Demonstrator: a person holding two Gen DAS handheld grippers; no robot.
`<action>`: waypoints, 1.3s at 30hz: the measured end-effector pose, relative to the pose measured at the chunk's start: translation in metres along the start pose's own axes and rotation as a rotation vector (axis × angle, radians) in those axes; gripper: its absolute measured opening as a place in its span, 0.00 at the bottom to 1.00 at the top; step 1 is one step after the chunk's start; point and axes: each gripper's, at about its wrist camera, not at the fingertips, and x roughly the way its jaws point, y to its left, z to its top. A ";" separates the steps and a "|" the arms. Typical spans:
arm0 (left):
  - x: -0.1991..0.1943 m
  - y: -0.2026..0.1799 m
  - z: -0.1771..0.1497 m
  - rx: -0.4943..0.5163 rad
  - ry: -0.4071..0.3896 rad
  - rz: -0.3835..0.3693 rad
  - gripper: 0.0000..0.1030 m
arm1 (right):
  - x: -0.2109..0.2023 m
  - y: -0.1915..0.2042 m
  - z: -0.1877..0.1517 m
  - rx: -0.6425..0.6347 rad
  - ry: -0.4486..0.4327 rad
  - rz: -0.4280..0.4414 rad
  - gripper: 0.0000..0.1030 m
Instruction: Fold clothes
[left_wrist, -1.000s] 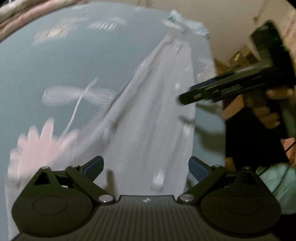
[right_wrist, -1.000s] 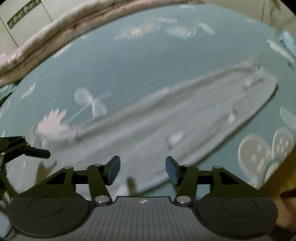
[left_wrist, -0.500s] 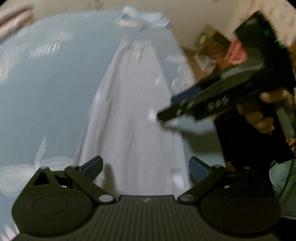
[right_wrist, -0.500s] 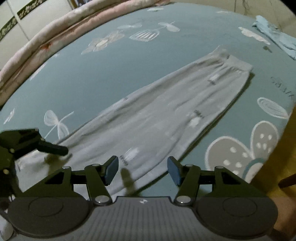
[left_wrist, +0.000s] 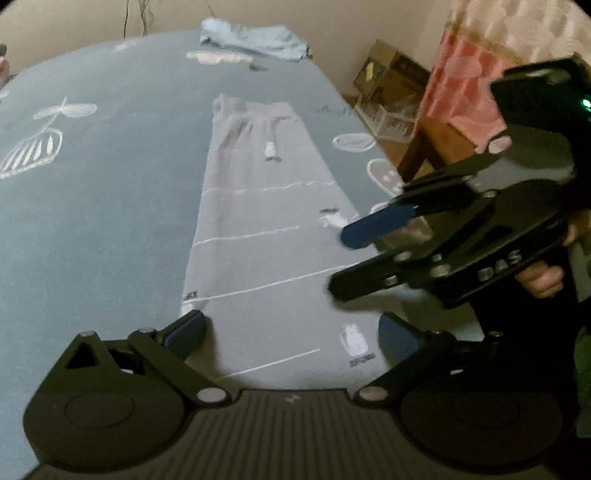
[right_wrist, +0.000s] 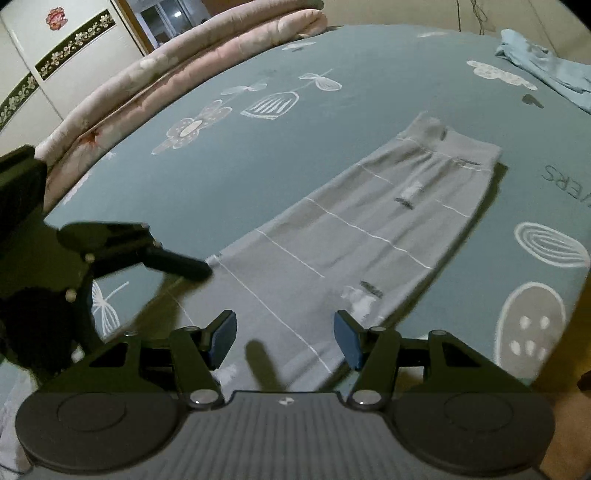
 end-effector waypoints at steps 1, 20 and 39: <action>-0.001 -0.001 0.005 0.005 -0.002 -0.005 0.97 | -0.002 -0.003 0.001 0.009 0.004 0.002 0.62; 0.026 -0.001 0.063 0.305 0.005 -0.088 0.97 | -0.019 -0.055 0.039 0.096 -0.104 -0.049 0.67; 0.088 0.007 0.138 0.395 -0.046 -0.079 0.97 | 0.005 -0.105 0.083 0.138 -0.196 -0.121 0.73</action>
